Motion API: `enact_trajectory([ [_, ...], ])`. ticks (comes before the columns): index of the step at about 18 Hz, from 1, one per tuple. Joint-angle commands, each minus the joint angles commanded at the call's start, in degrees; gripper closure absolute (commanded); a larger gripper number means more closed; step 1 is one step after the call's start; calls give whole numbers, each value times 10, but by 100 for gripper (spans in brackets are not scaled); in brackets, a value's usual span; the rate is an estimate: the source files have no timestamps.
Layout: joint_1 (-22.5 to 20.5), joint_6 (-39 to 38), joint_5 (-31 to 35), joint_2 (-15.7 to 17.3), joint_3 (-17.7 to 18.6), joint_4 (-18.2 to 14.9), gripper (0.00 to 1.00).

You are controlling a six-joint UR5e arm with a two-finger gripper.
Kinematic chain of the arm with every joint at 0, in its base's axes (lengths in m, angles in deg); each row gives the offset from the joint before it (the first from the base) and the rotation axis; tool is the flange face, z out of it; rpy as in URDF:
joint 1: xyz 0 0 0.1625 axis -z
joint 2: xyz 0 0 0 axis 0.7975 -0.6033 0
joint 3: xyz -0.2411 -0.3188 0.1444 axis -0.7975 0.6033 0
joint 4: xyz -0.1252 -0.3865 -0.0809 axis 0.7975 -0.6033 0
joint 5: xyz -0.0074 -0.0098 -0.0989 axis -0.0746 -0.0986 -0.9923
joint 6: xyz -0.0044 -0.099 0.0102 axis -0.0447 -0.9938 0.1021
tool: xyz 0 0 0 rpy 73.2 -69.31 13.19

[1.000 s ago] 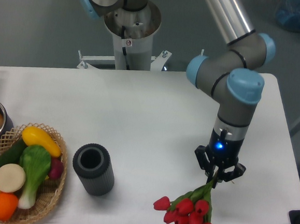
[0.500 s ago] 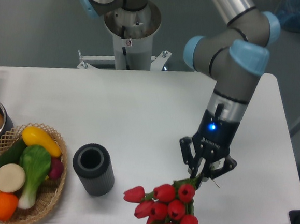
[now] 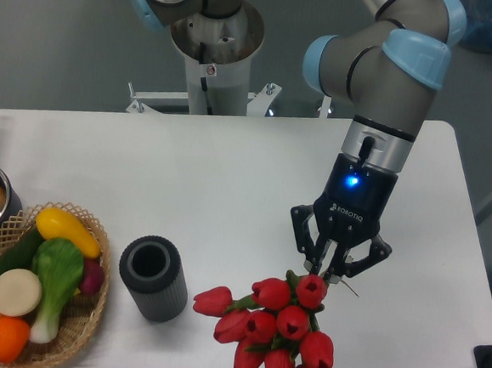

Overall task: Pick up the flowers from the table
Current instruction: 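Lift the grasped red tulips up off the table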

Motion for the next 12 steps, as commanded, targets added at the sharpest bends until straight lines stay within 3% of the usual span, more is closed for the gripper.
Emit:
enact_trajectory([
  [12, 2, -32, -12, 11, -3, 0, 78],
])
